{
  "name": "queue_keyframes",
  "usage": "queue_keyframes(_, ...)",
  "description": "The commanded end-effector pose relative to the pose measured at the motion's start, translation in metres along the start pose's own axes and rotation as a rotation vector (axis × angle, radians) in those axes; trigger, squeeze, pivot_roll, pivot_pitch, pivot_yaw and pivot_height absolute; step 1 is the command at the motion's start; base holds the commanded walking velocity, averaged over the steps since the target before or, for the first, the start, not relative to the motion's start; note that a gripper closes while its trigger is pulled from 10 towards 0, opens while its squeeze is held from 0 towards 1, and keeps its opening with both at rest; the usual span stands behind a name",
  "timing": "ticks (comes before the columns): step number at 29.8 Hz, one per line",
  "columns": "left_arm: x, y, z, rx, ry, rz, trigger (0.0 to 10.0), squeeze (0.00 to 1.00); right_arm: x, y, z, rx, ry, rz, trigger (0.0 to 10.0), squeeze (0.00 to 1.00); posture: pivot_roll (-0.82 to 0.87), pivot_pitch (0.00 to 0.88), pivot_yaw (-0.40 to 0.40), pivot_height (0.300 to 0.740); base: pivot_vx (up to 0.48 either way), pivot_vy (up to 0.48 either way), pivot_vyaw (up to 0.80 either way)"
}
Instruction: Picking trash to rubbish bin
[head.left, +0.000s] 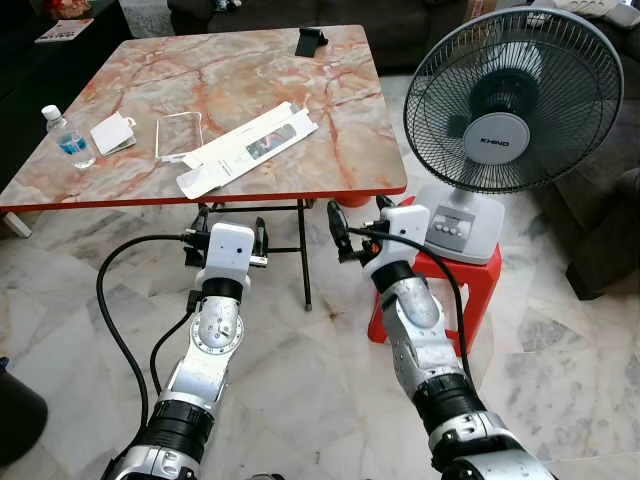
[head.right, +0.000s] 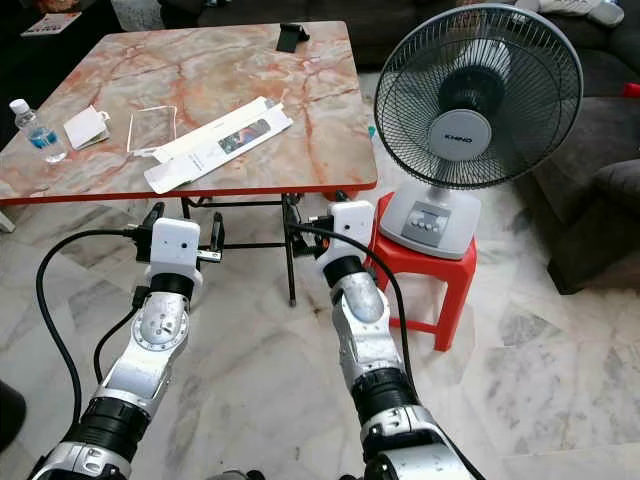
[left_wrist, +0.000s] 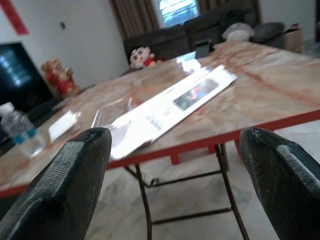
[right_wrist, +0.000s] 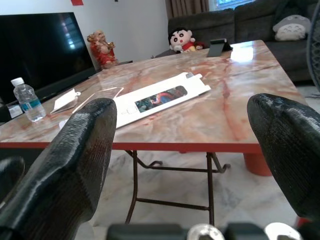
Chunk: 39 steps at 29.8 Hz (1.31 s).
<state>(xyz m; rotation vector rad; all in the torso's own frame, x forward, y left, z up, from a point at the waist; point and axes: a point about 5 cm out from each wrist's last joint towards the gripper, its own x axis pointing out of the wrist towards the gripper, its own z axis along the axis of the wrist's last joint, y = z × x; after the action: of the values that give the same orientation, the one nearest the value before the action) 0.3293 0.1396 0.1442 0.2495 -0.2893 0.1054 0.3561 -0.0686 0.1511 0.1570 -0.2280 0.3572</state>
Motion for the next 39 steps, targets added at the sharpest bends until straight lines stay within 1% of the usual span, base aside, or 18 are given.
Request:
queue_keyframes(1,-0.005,0.011,-0.007,-0.018,0.035,0.047,10.0,0.0,0.001,0.007,-0.007,0.006,0.044,0.018,10.0,0.0,0.13,0.12,0.025,0.728,0.0,0.0,0.0)
queue_keyframes(4,-0.006,0.015,-0.009,-0.016,0.042,0.061,10.0,0.0,0.0,0.01,-0.008,0.014,0.049,0.028,10.0,0.0,0.14,0.123,0.017,0.728,0.0,0.0,0.0)
queue_keyframes(5,-0.005,0.02,-0.01,-0.013,0.051,0.084,10.0,0.0,0.001,0.012,-0.008,-0.001,0.05,0.044,10.0,0.0,0.14,0.12,0.01,0.728,0.0,0.0,0.0)
queue_keyframes(6,-0.005,0.02,-0.01,-0.013,0.051,0.084,10.0,0.0,0.001,0.012,-0.008,-0.001,0.05,0.044,10.0,0.0,0.14,0.12,0.01,0.728,0.0,0.0,0.0)
queue_keyframes(7,-0.003,0.024,-0.012,-0.02,0.062,0.11,10.0,0.0,0.002,0.015,-0.007,-0.025,0.05,0.058,10.0,0.0,0.14,0.123,0.006,0.728,0.0,0.0,0.0)
queue_keyframes(9,-0.002,0.028,-0.012,-0.019,0.069,0.124,10.0,0.0,0.002,0.016,-0.009,-0.059,0.065,0.066,10.0,0.0,0.15,0.12,0.006,0.728,0.0,0.0,0.73)
queue_keyframes(13,-0.001,0.034,-0.012,-0.013,0.071,0.147,10.0,0.0,0.001,0.013,-0.01,-0.026,0.061,0.047,10.0,0.0,0.15,0.118,0.011,0.728,0.0,0.0,0.74)
queue_keyframes(15,0.0,0.035,-0.012,-0.011,0.073,0.147,10.0,0.0,0.002,0.013,-0.01,-0.024,0.063,0.046,10.0,0.0,0.14,0.116,0.019,0.728,0.274,0.0,0.0)
queue_keyframes(18,0.002,0.034,-0.012,-0.008,0.075,0.144,10.0,0.0,0.002,0.013,-0.01,-0.024,0.065,0.047,10.0,0.0,0.14,0.117,0.025,0.728,0.286,0.0,0.0)
queue_keyframes(19,0.004,0.032,-0.011,-0.008,0.075,0.133,10.0,0.0,0.001,0.012,-0.01,-0.045,0.061,0.046,10.0,0.0,0.13,0.119,0.032,0.728,0.285,0.0,0.0)
queue_keyframes(21,0.006,0.031,-0.01,-0.008,0.073,0.124,10.0,0.0,0.0,0.012,-0.009,-0.056,0.055,0.044,10.0,0.0,0.13,0.116,0.038,0.728,0.287,0.0,0.27)
queue_keyframes(24,0.01,0.028,-0.007,-0.013,0.064,0.11,10.0,0.0,-0.002,0.01,-0.011,-0.038,0.049,0.027,10.0,0.0,0.12,0.109,0.049,0.728,0.289,0.0,0.46)
queue_keyframes(28,0.013,0.025,-0.004,-0.015,0.056,0.091,10.0,0.0,-0.003,0.01,-0.012,-0.029,0.054,0.024,10.0,0.0,0.11,0.103,0.054,0.728,0.286,0.0,0.0)
queue_keyframes(31,0.014,0.024,-0.004,-0.017,0.056,0.089,10.0,0.0,-0.003,0.01,-0.011,-0.048,0.049,0.026,10.0,0.0,0.11,0.101,0.055,0.728,0.299,0.0,0.0)
queue_keyframes(34,0.014,0.022,-0.003,-0.019,0.052,0.081,10.0,0.0,-0.002,0.01,-0.011,-0.077,0.055,0.029,10.0,0.0,0.12,0.098,0.055,0.728,0.315,0.0,0.66)
queue_keyframes(39,0.014,0.022,-0.003,-0.018,0.051,0.076,10.0,0.0,-0.001,0.01,-0.011,-0.036,0.05,0.019,10.0,0.0,0.12,0.092,0.055,0.728,0.318,0.0,0.31)
